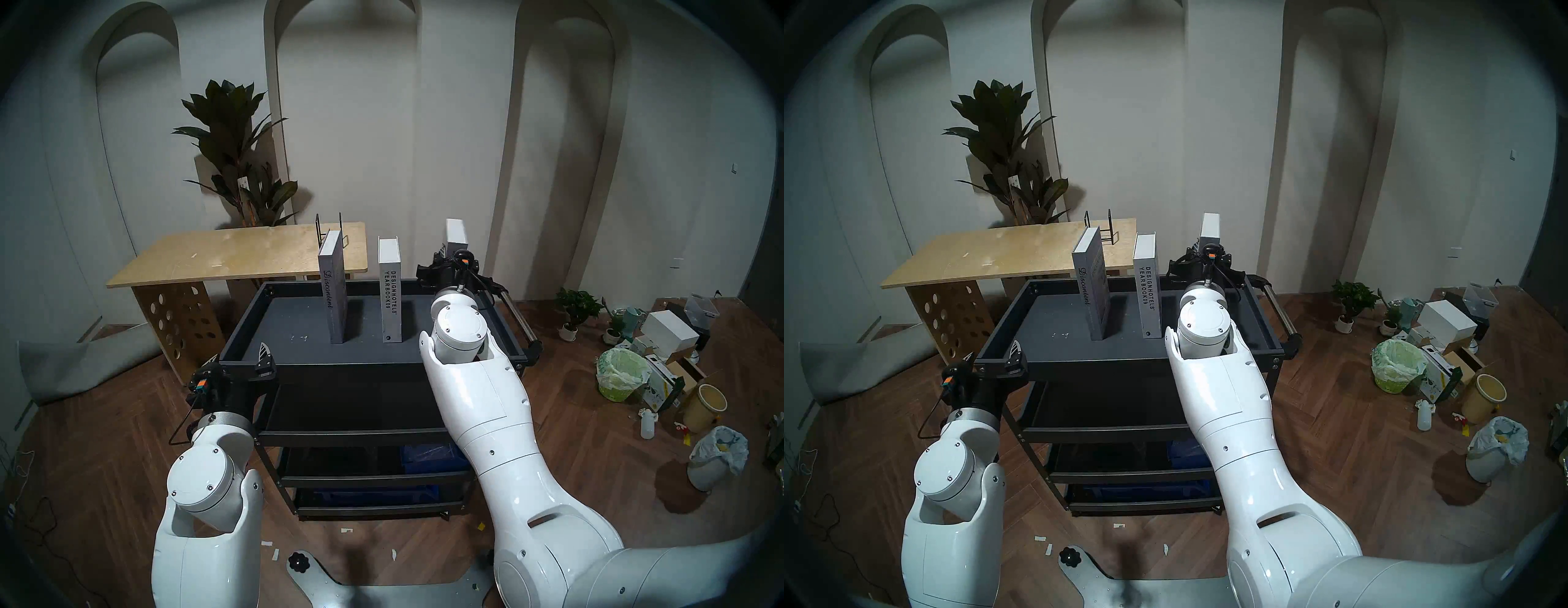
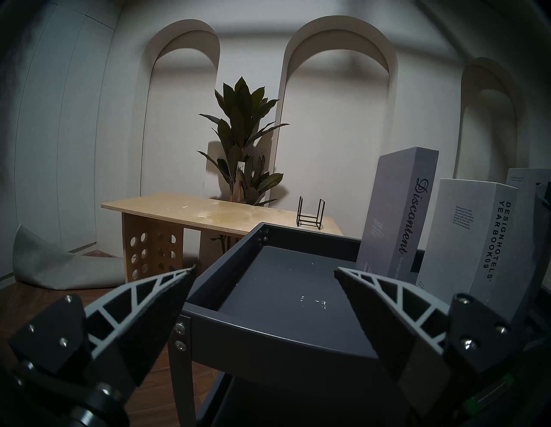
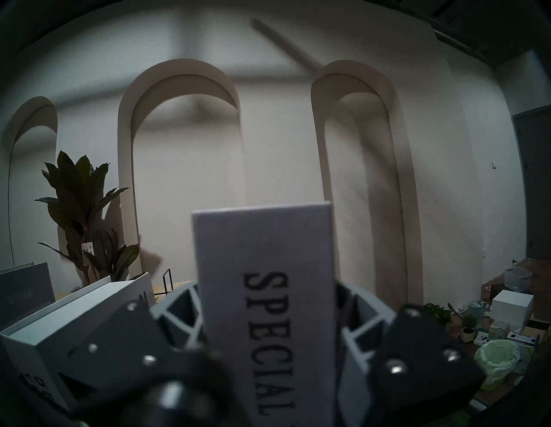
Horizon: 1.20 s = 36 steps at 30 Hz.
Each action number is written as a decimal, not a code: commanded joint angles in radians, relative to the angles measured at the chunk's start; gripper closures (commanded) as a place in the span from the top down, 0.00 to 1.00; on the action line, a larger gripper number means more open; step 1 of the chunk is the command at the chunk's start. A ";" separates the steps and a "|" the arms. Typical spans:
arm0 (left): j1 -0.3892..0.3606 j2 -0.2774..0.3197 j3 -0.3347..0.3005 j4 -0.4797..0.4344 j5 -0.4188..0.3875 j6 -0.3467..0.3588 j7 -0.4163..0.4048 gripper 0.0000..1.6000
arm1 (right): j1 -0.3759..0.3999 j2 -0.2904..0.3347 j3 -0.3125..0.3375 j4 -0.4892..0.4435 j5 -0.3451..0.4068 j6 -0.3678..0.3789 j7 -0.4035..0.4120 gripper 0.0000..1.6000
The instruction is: Sort the books onto the shelf by size, largest to the left
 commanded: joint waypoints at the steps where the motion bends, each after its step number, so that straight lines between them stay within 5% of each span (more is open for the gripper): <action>1: -0.012 -0.002 0.002 -0.019 0.003 -0.010 0.004 1.00 | 0.039 -0.008 -0.004 -0.018 -0.008 -0.010 -0.009 0.16; 2: -0.013 -0.002 0.002 -0.018 0.004 -0.010 0.004 1.00 | 0.039 -0.007 -0.003 -0.020 -0.008 -0.007 -0.011 0.00; 12: -0.022 -0.003 0.007 -0.011 0.006 -0.008 0.012 1.00 | 0.065 -0.001 -0.008 -0.135 -0.033 0.030 -0.038 0.00; 22: -0.033 0.000 0.001 -0.005 0.009 -0.009 0.027 1.00 | 0.164 -0.066 -0.028 -0.243 -0.001 0.053 -0.027 0.00; 36: -0.028 -0.006 0.011 -0.013 0.011 -0.013 0.043 1.00 | 0.275 -0.145 -0.078 -0.412 0.069 0.245 -0.001 0.00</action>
